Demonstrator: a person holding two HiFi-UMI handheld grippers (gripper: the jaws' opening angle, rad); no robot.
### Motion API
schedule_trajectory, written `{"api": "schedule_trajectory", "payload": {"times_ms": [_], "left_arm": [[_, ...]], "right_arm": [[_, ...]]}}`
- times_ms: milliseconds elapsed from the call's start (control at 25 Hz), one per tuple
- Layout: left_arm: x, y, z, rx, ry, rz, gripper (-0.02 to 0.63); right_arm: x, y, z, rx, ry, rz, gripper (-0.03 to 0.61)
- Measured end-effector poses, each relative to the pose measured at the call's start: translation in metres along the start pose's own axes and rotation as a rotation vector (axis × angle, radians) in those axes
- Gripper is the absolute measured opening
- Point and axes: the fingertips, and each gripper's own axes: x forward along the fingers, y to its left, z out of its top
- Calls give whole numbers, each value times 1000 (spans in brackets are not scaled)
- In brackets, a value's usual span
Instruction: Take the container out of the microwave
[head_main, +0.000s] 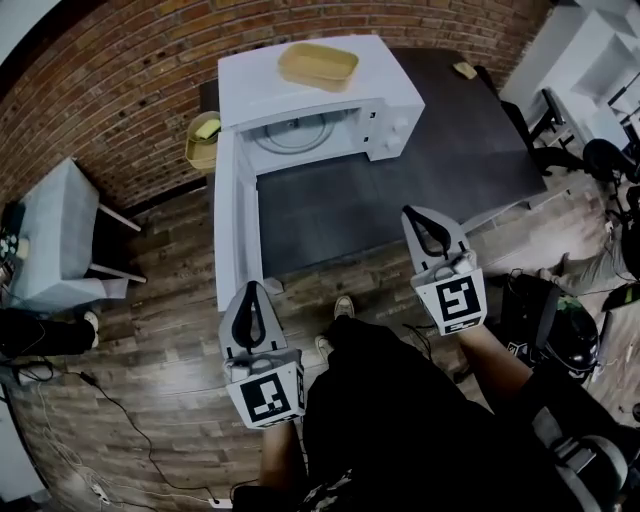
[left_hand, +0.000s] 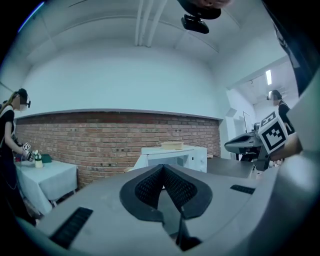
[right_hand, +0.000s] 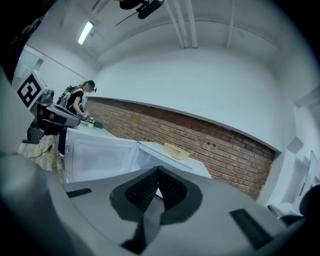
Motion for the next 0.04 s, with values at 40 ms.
{"api": "schedule_trajectory", "payload": {"times_ms": [40], "left_arm": [[-1, 2, 3, 7, -4, 0, 8]], "right_arm": [[-2, 0, 2, -10, -4, -2, 63]]}}
